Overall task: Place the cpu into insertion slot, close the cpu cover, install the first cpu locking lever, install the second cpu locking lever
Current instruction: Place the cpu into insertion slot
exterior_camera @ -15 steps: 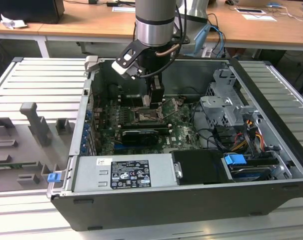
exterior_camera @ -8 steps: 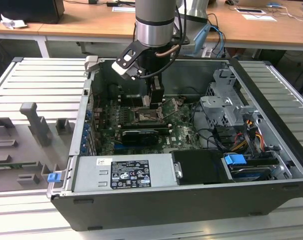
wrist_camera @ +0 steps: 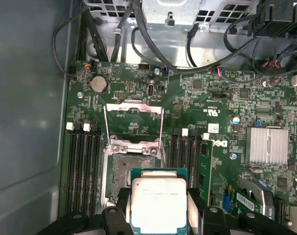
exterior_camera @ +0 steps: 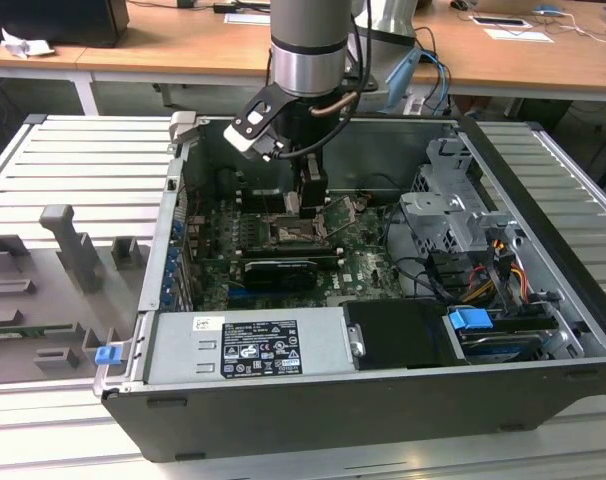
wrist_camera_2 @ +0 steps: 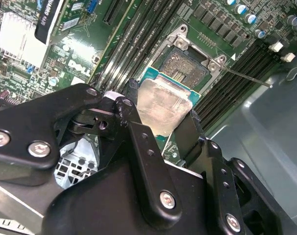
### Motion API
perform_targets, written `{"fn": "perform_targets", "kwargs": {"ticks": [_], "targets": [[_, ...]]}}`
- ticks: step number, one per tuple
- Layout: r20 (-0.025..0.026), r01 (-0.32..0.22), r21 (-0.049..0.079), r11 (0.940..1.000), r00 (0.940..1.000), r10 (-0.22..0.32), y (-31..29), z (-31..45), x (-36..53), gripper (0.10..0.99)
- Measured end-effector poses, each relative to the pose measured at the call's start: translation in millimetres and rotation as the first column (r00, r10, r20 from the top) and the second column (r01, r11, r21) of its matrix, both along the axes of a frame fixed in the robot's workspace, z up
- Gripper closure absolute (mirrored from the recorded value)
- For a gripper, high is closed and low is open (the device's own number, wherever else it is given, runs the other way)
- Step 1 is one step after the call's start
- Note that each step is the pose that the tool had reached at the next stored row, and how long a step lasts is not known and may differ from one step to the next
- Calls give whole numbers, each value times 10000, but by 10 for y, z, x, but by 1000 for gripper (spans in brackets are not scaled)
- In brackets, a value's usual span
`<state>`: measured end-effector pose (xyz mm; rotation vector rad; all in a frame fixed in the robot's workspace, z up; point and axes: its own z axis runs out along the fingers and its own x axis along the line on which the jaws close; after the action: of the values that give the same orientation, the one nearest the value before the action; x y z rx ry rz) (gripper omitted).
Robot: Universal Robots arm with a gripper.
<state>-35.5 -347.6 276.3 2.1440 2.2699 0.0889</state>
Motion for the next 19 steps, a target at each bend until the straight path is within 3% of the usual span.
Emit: {"fn": "perform_targets", "kwargs": {"ticks": [4,8,19], "targets": [[0,27,1,10000,10000,-27,13,-50,0,545],[-1,449,1,9990,9990,-449,15,-75,-4,545],[1,466,1,9989,9989,-466,15,-100,-5,545]]}}
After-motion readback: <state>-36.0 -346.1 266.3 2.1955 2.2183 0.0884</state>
